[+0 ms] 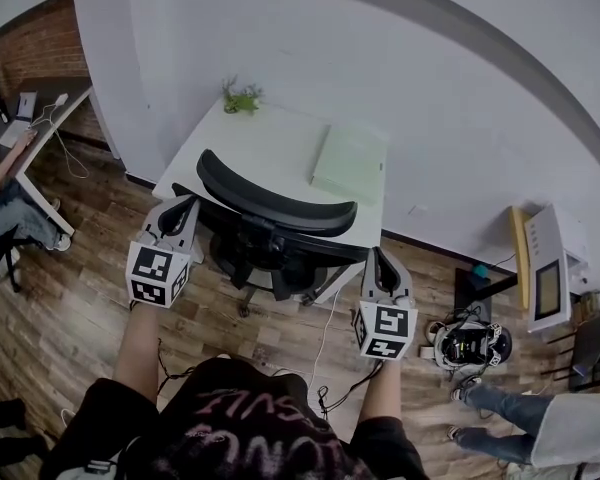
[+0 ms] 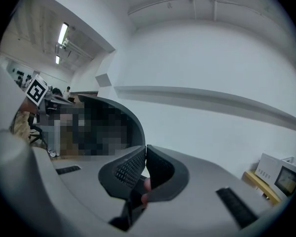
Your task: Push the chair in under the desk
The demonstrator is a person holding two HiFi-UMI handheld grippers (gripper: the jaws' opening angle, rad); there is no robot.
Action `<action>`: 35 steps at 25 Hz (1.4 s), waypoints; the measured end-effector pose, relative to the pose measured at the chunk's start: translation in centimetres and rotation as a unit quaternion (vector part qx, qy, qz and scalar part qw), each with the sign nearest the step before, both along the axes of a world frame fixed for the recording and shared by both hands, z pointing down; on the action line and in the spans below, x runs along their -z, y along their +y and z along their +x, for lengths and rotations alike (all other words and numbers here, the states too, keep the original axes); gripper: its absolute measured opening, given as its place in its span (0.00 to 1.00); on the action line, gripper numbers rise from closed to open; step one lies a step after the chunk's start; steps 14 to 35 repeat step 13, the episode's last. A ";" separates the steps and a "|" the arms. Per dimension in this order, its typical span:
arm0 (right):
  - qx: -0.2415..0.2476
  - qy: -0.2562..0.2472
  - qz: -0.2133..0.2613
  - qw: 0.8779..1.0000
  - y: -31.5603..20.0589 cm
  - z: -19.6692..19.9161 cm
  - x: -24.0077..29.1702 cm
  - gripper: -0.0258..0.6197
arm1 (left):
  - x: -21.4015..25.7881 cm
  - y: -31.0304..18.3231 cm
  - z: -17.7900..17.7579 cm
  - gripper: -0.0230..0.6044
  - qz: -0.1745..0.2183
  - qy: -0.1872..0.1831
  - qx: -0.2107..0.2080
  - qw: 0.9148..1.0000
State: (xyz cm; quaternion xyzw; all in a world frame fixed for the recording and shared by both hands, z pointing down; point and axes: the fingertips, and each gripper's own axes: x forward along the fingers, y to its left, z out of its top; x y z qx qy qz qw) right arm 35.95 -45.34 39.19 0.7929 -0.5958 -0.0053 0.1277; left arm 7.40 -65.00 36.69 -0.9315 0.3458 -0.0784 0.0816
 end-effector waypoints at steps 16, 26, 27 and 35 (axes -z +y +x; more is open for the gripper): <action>-0.001 0.001 0.005 1.000 -0.1 -0.3 0.3 0.08 | 0.8 0.6 -0.8 0.06 0.020 -0.006 0.003 1.000; -0.001 0.001 0.005 1.000 -0.1 -0.3 0.3 0.08 | 0.8 0.6 -0.8 0.06 0.020 -0.006 0.003 1.000; -0.001 0.001 0.005 1.000 -0.1 -0.3 0.3 0.08 | 0.8 0.6 -0.8 0.06 0.020 -0.006 0.003 1.000; -0.001 0.001 0.005 1.000 -0.1 -0.3 0.3 0.08 | 0.8 0.6 -0.8 0.06 0.020 -0.006 0.003 1.000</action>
